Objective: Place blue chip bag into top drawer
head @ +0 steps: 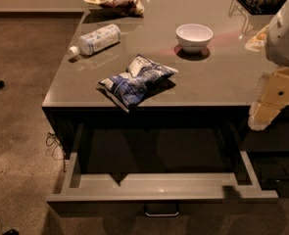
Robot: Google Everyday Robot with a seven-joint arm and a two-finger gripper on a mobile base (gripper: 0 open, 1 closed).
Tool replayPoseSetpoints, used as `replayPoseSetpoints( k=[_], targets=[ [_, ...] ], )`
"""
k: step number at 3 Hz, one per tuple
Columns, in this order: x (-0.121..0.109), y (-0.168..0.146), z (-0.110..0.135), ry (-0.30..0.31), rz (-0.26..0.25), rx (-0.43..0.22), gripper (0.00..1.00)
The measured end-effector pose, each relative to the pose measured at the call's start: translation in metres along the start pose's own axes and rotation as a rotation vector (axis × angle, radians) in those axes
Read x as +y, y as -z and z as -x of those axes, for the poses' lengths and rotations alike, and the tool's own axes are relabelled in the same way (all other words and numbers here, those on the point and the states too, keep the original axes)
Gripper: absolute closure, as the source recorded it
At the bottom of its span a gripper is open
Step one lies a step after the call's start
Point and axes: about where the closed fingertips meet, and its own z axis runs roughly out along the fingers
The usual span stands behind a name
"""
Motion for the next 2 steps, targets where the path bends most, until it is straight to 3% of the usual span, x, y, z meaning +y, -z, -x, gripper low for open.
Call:
replayPoseSetpoints(
  k=[1, 2],
  targets=[
    [0.0, 0.0, 0.0, 0.0, 0.0, 0.0, 0.0],
    [-0.01, -0.003, 0.005, -0.036, -0.035, -0.023, 0.0]
  ],
)
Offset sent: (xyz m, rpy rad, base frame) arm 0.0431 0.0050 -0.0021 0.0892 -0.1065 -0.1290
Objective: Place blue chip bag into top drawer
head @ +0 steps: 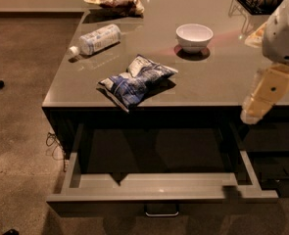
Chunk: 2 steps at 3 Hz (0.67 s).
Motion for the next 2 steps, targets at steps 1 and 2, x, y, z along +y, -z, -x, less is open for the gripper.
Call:
replayPoseSetpoints(
  k=[1, 2],
  targets=[
    [-0.039, -0.016, 0.038, -0.059, -0.077, -0.126, 0.0],
    [-0.084, -0.037, 0.098, -0.056, -0.155, -0.291, 0.0]
  ],
)
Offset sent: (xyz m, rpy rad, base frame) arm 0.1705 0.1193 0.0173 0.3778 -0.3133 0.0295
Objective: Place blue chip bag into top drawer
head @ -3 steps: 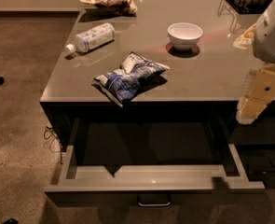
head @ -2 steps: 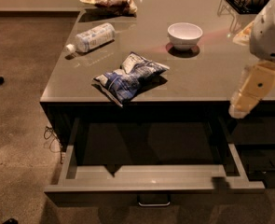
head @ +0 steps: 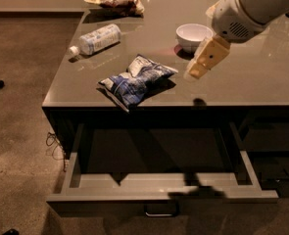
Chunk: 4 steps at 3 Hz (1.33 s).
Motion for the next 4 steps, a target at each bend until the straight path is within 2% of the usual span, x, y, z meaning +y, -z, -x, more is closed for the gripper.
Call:
replayPoseSetpoints(
  k=[1, 2, 3, 4],
  targets=[
    [0.0, 0.0, 0.0, 0.0, 0.0, 0.0, 0.0],
    [0.007, -0.02, -0.004, -0.024, 0.033, -0.027, 0.0],
    [0.027, -0.063, 0.002, -0.036, 0.087, -0.084, 0.0],
    [0.046, -0.118, 0.022, -0.017, 0.129, -0.138, 0.0]
  ],
)
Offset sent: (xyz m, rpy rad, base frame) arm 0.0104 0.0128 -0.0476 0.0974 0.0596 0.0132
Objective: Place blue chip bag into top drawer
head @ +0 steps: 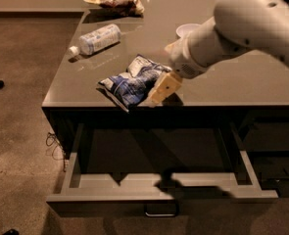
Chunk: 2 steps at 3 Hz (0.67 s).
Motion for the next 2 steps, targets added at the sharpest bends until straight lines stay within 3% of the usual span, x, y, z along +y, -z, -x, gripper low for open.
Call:
replayPoseSetpoints(
  k=[1, 2],
  targets=[
    [0.003, -0.029, 0.011, 0.022, 0.02, -0.028, 0.0],
    [0.004, -0.057, 0.012, 0.026, 0.043, -0.022, 0.19]
  ],
)
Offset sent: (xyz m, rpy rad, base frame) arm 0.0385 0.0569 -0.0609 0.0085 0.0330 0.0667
